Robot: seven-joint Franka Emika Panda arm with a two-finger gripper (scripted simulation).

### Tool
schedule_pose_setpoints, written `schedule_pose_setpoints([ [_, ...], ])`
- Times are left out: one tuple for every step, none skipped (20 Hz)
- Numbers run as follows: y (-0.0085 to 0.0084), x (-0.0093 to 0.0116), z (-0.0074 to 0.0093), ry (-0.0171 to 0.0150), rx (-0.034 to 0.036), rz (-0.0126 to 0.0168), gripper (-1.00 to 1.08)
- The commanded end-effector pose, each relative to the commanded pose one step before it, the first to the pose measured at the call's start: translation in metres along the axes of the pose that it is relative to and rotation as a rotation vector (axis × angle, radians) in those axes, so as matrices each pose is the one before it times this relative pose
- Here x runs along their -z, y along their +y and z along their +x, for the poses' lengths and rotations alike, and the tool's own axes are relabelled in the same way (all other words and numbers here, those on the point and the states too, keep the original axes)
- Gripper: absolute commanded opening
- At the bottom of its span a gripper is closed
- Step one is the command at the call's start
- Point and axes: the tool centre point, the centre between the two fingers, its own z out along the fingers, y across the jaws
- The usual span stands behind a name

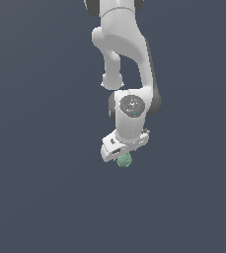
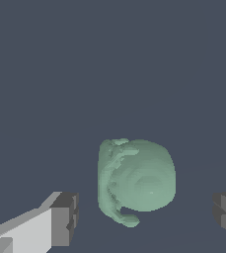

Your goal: Pick up the object and move it to a goal position.

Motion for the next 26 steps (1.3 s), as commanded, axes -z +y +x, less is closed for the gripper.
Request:
schedule_pose_setpoints([
  [0.00033,-0.00315,-0.00018,-0.00013,-0.0002,-0.00004,1.0],
  [-0.00025,-0.00283,0.00006,0.00015,0.00067,-0.00002,1.0],
  [-0.00021,-0.00366,0.00002,0.00015,0.00067,-0.00002,1.0],
  [-0.00005,-0.0045,-0.00006,0.00011,0.00048,-0.00001,1.0],
  [-0.00013,-0.00527,-0.00007,0.00015,0.00067,-0.00002,1.0],
  [-0.0001,-0.00603,-0.00012,0.00015,0.00067,-0.00001,1.0],
  [-0.00027,-0.00608,-0.00006,0.00021,0.00095,-0.00002,1.0],
  [-0.00013,-0.00524,-0.00006,0.00015,0.00067,-0.00001,1.0],
  [0.00026,-0.00446,-0.00013,0.0,0.0,0.0,1.0],
  [-0.00028,-0.00346,0.00016,0.00019,0.00082,-0.00003,1.0],
  [0.00021,-0.00271,0.00009,0.0,0.0,0.0,1.0],
  [-0.00009,-0.00173,0.00032,0.00013,0.00047,-0.00004,1.0],
  [0.00018,-0.00094,0.00034,0.0,0.0,0.0,1.0],
  [0.00015,-0.00015,0.0004,0.0,0.0,0.0,1.0],
  [0.00005,0.0001,0.00017,0.0,0.0,0.0,1.0],
  [0.0,0.0,0.0,0.0,0.0,0.0,-1.0],
  [0.0,0.0,0.0,0.0,0.0,0.0,-1.0],
  [0.0,0.0,0.0,0.0,0.0,0.0,-1.0],
  [0.0,0.0,0.0,0.0,0.0,0.0,-1.0],
  [0.0,0.0,0.0,0.0,0.0,0.0,-1.0],
  [0.0,0.0,0.0,0.0,0.0,0.0,-1.0],
  [0.0,0.0,0.0,0.0,0.0,0.0,-1.0],
  [0.0,0.0,0.0,0.0,0.0,0.0,-1.0],
  [0.0,0.0,0.0,0.0,0.0,0.0,-1.0],
  [0.0,0.0,0.0,0.0,0.0,0.0,-1.0],
  [0.00044,0.0002,-0.00023,-0.00018,-0.00062,-0.00024,-1.0],
])
